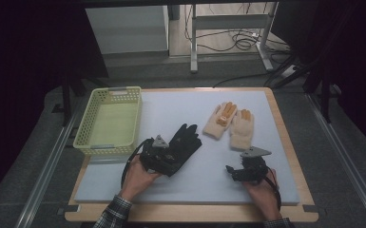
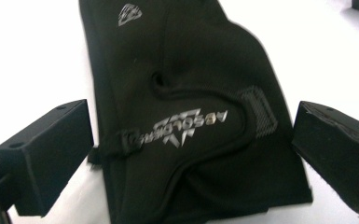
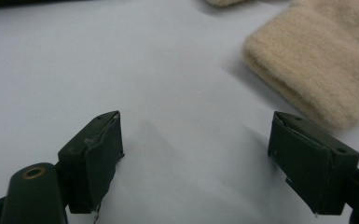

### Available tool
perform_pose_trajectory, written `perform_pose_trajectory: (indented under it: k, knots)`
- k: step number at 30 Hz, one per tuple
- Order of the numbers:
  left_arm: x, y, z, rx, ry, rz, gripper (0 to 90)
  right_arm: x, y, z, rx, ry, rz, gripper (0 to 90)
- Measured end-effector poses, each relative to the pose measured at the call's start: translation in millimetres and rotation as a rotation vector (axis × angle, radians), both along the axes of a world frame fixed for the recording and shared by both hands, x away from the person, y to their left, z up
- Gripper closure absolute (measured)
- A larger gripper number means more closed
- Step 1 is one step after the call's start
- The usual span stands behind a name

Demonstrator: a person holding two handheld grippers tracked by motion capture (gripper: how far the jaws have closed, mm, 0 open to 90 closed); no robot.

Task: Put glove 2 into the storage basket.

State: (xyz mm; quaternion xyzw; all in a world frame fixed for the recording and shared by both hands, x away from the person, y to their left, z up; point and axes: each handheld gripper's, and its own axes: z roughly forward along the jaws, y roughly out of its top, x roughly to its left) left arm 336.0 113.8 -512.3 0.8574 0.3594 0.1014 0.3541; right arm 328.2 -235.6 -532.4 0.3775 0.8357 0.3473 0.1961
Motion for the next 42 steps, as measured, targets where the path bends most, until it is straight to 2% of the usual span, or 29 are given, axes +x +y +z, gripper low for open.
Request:
perform_pose_trajectory:
  k: [4,8,10,13,16,19,22,23,27,30,32,35,36,37,40,42]
  knots:
    - [4.2,-12.4,0.4,0.023,-0.005,-0.006,0.0,0.0,0.0,0.0,0.0,0.0,0.0,17.5]
    - [12.0,-21.1,-4.3,0.081,-0.01,0.021,0.0,-0.2,0.1,0.0,-0.001,-0.001,0.0,17.6]
    - [16.1,-21.5,-6.8,0.096,-0.003,0.022,0.0,-0.2,0.1,0.0,-0.001,-0.002,0.0,17.6]
    - [22.4,-20.6,-12.0,0.147,-0.005,0.036,0.0,-0.2,0.1,0.0,0.0,-0.001,0.0,17.6]
    - [27.7,-16.6,-17.1,0.13,0.024,0.039,0.0,-0.3,0.2,0.0,-0.001,-0.003,0.0,17.6]
    - [31.3,-14.6,-22.8,0.081,0.068,0.024,0.0,-0.2,0.1,0.0,-0.001,-0.001,0.0,17.6]
    - [29.5,-17.1,-23.7,0.088,0.062,0.018,0.0,-0.2,0.2,0.0,-0.001,-0.001,0.0,17.6]
    - [28.6,-19.3,-24.1,0.115,0.053,0.012,0.0,-0.2,0.2,0.0,-0.001,-0.002,0.0,17.6]
    - [27.5,-20.8,-23.7,0.117,0.054,0.017,0.4,-0.2,0.1,0.0,-0.001,-0.001,0.0,17.5]
    - [27.1,-19.9,-18.9,0.123,0.059,0.016,9.8,-0.2,0.2,0.0,-0.001,-0.001,0.0,17.6]
    - [25.0,-18.7,-14.5,0.136,0.043,0.016,24.8,-0.2,0.2,0.0,-0.001,-0.001,0.0,17.6]
    - [25.4,-18.1,-11.9,0.145,0.038,0.023,40.3,-0.2,0.2,0.0,-0.001,-0.001,0.0,17.6]
    - [25.9,-17.9,-10.7,0.151,0.037,0.025,50.5,-0.3,0.2,0.0,-0.002,-0.001,0.0,17.5]
    - [25.9,-17.9,-10.0,0.155,0.035,0.025,50.5,-0.3,0.2,0.0,-0.002,-0.001,0.0,17.5]
    - [25.3,-20.2,-6.8,0.168,0.019,0.025,62.8,-0.3,0.2,0.0,-0.002,-0.002,0.0,17.6]
    - [25.3,-20.8,-3.8,0.164,0.014,0.024,67.5,-0.2,0.2,0.0,-0.001,-0.001,0.0,17.6]
